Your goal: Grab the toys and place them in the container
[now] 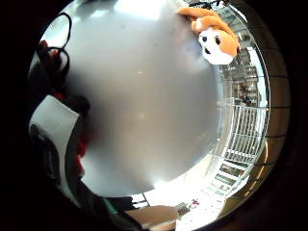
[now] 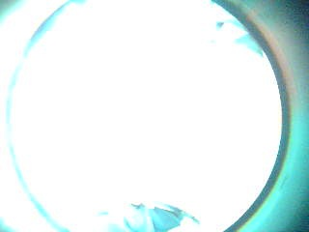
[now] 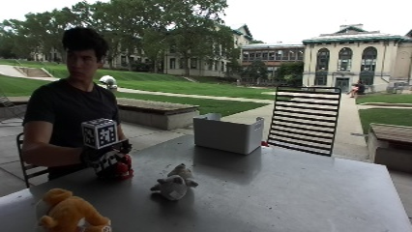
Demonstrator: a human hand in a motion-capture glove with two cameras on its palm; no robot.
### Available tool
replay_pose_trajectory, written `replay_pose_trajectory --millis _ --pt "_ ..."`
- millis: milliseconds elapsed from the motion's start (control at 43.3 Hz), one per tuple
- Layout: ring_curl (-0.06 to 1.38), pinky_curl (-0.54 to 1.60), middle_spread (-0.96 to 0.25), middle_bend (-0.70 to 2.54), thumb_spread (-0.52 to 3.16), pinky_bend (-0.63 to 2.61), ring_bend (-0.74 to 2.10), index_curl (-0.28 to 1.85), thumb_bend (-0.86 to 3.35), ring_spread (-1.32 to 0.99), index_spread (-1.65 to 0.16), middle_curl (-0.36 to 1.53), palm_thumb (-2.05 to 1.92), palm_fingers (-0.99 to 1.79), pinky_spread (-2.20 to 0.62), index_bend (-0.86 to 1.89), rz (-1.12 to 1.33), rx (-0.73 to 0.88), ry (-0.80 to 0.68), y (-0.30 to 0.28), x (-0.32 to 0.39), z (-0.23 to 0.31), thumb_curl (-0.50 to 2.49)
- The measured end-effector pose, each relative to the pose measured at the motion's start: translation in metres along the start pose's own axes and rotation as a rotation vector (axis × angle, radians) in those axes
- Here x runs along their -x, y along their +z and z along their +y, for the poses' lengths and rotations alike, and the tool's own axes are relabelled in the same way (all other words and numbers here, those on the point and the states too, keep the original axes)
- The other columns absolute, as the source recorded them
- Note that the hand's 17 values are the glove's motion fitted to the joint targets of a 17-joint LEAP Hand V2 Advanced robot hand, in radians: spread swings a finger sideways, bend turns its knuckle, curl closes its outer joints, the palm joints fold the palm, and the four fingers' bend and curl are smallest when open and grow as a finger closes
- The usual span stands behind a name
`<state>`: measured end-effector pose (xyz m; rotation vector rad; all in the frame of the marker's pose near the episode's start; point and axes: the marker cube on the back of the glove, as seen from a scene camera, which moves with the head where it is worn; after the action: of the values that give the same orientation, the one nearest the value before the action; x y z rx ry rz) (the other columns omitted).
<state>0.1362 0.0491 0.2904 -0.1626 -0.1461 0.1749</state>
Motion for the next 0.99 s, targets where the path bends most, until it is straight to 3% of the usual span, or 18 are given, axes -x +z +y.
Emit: replay_pose_trajectory --millis 92,346,577,992 --pt "0.53 0.30 -0.26 0.91 1.23 0.68 1.24 0.34 0.55 -0.33 -0.21 0.51 0.98 1.43 -0.48 0.43 -0.008 0.012 -0.002 -0.003 0.000 -0.004 0.53" --pt "0.51 0.31 -0.20 1.02 1.41 0.69 1.22 0.47 0.68 -0.25 -0.11 0.54 1.01 1.38 -0.48 0.68 -0.037 0.015 0.027 -0.035 0.000 -0.008 0.58" --pt "0.51 0.45 -0.27 0.85 0.95 1.03 1.24 0.46 0.32 -0.34 -0.17 0.51 0.70 1.02 -0.46 0.46 -0.014 -0.094 0.050 -0.113 0.016 -0.025 0.62" --pt "0.49 0.48 -0.37 0.70 0.78 1.11 1.19 0.45 0.18 -0.40 -0.30 0.52 0.67 0.99 -0.44 0.23 -0.021 -0.240 -0.027 -0.244 0.112 -0.071 0.70"
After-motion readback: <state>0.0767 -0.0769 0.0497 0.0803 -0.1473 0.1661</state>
